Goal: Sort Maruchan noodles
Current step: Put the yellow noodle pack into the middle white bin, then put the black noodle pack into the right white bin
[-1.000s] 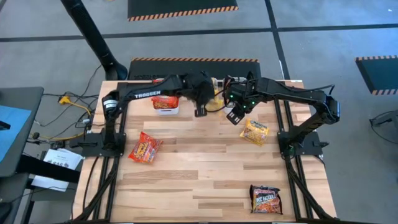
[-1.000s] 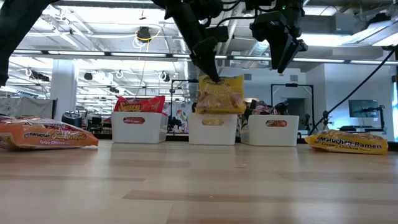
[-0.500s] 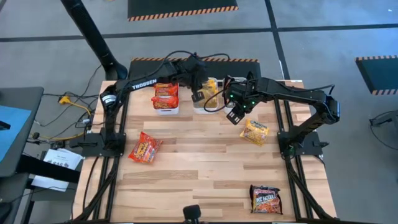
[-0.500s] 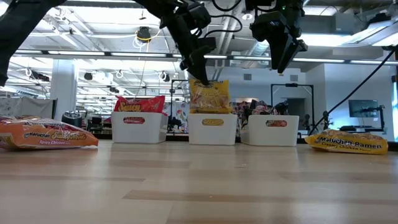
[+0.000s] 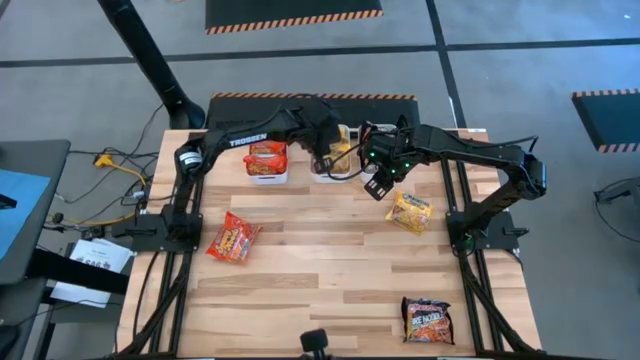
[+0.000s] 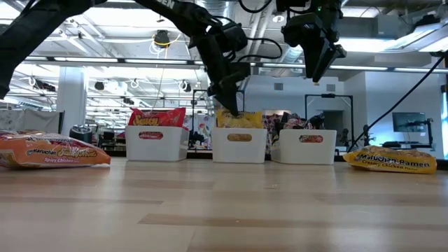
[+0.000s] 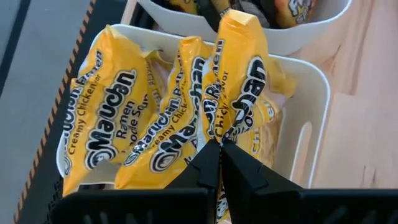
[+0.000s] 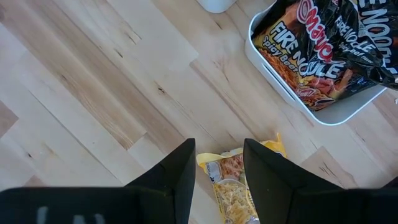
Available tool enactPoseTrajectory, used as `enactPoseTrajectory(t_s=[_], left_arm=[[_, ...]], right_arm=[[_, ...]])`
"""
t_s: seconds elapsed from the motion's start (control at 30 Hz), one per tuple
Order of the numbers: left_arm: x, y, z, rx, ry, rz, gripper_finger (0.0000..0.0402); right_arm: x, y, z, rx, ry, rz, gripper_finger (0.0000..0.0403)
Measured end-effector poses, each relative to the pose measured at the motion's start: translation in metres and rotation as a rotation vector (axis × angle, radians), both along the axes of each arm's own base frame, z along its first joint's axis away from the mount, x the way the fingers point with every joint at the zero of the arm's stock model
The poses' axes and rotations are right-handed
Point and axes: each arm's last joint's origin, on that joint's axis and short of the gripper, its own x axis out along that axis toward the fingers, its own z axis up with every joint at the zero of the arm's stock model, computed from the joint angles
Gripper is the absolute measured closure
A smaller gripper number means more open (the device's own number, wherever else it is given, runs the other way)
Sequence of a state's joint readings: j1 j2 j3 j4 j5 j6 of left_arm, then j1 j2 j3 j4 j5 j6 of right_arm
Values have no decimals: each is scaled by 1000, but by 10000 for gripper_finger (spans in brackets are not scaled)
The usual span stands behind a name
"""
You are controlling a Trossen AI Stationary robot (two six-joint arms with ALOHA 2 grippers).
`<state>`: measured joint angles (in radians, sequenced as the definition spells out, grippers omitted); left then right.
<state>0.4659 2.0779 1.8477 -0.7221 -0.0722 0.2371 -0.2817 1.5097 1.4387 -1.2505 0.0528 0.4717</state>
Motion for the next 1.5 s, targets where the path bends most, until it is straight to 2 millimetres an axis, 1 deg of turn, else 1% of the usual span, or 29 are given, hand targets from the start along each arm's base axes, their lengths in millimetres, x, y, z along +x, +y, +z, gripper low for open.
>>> enactPoseTrajectory(t_s=[0.13,0.23,0.4,0.53,0.63,0.73,0.8,0.9,1.0,1.17,1.3,1.5], left_arm=[[-1,3,-1,3,5,18,401],[-2,3,-1,-28,-7,-2,391],[-1,2,-1,-53,-20,-12,350],[-3,-1,1,-91,-26,41,318],[-8,-3,10,-105,-36,64,307],[-15,-5,22,-113,-46,82,307],[-20,-8,30,-119,-52,93,309],[-30,-14,49,-123,-79,96,313],[-41,-21,65,-143,-96,88,315],[-56,-39,82,-184,-65,55,316],[-63,-51,83,-210,9,33,316],[-62,-64,81,-215,65,-22,316]], right_arm=[[0,0,0,0,-1,0,243],[0,0,0,0,-1,0,243],[0,0,0,0,-1,0,243],[0,0,0,4,-2,-16,243],[0,0,0,14,-2,-33,243],[-2,2,-1,68,2,-37,243],[-3,5,-1,117,12,-28,243],[-4,13,-2,164,36,-16,243],[-5,26,-2,179,77,-5,243],[-5,62,-4,188,138,72,243],[-7,96,-11,194,175,121,243],[-19,150,-27,265,262,58,243]])
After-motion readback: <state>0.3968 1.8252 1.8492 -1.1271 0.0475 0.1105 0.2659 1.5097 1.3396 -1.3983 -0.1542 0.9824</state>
